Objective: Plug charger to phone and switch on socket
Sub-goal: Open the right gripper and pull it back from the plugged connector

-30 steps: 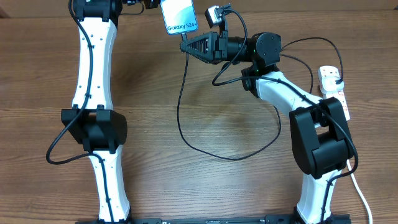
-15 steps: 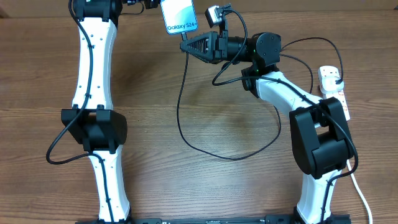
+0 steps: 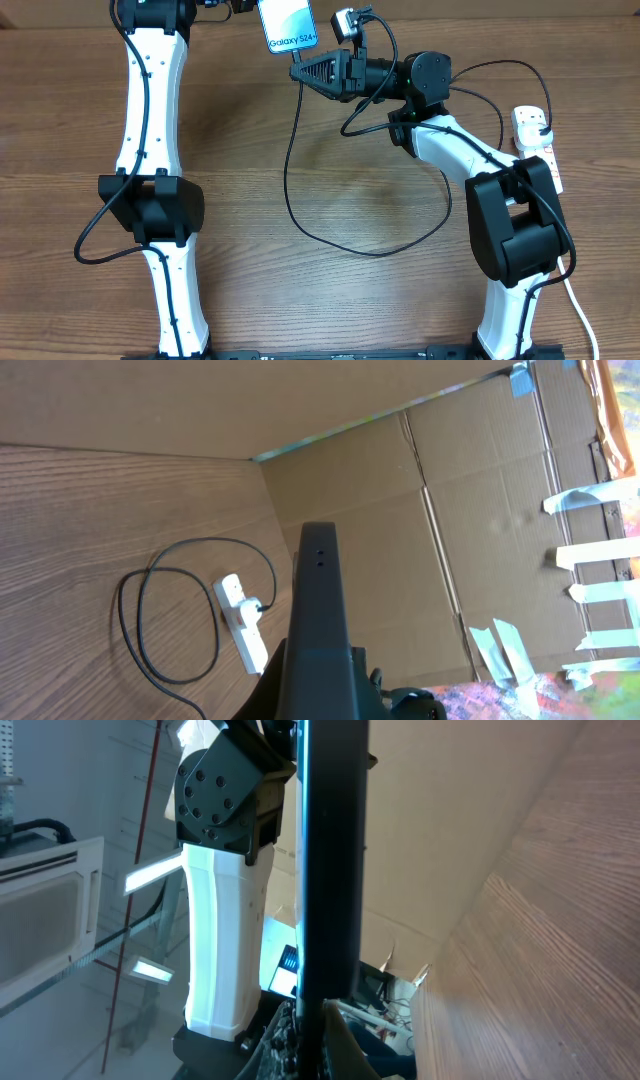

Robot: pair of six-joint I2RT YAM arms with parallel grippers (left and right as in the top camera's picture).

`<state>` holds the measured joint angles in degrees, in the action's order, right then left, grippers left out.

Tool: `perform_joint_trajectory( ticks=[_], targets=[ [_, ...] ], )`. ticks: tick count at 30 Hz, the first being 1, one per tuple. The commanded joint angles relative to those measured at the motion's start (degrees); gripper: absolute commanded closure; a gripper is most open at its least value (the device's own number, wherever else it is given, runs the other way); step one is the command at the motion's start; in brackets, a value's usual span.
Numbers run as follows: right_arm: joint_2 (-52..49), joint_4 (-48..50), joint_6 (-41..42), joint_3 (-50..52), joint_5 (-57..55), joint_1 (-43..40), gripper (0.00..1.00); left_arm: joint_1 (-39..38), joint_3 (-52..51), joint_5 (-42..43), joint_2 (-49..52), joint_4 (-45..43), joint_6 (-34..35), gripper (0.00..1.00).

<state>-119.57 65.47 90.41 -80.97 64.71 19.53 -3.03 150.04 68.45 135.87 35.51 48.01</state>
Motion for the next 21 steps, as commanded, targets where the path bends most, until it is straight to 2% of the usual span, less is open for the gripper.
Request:
perform_joint_trajectory(
  ticks=[1, 4, 6, 8, 18, 21],
  targets=[
    [-0.02, -0.07, 0.46, -0.52, -10.36, -1.7, 0.85, -2.29, 0.96, 6.29, -2.05, 0.72, 0.39, 0.96],
    [-0.02, 0.0, 0.44, -0.52, -8.98, -1.7, 0.47, -2.29, 0.96, 5.88, -2.05, 0.7, 0.39, 0.96],
    [-0.02, 0.0, -0.02, -0.52, -7.54, -1.7, 0.16, -2.14, 0.96, 4.74, -2.05, 0.7, 0.39, 0.96],
    [-0.02, 0.02, -0.68, -0.52, -6.43, -1.7, 0.01, -1.92, 0.96, 3.26, -2.05, 0.72, 0.42, 0.96],
    [-0.02, -0.07, -0.61, -0.52, -5.46, -4.44, 0.0, 1.31, 0.96, 2.91, -2.05, 3.43, -0.13, 0.96],
    [-0.02, -3.19, -0.72, -0.5, -4.59, -6.34, 0.0, 2.82, 0.96, 2.95, -2.05, 5.07, -0.28, 0.96]
  ],
)
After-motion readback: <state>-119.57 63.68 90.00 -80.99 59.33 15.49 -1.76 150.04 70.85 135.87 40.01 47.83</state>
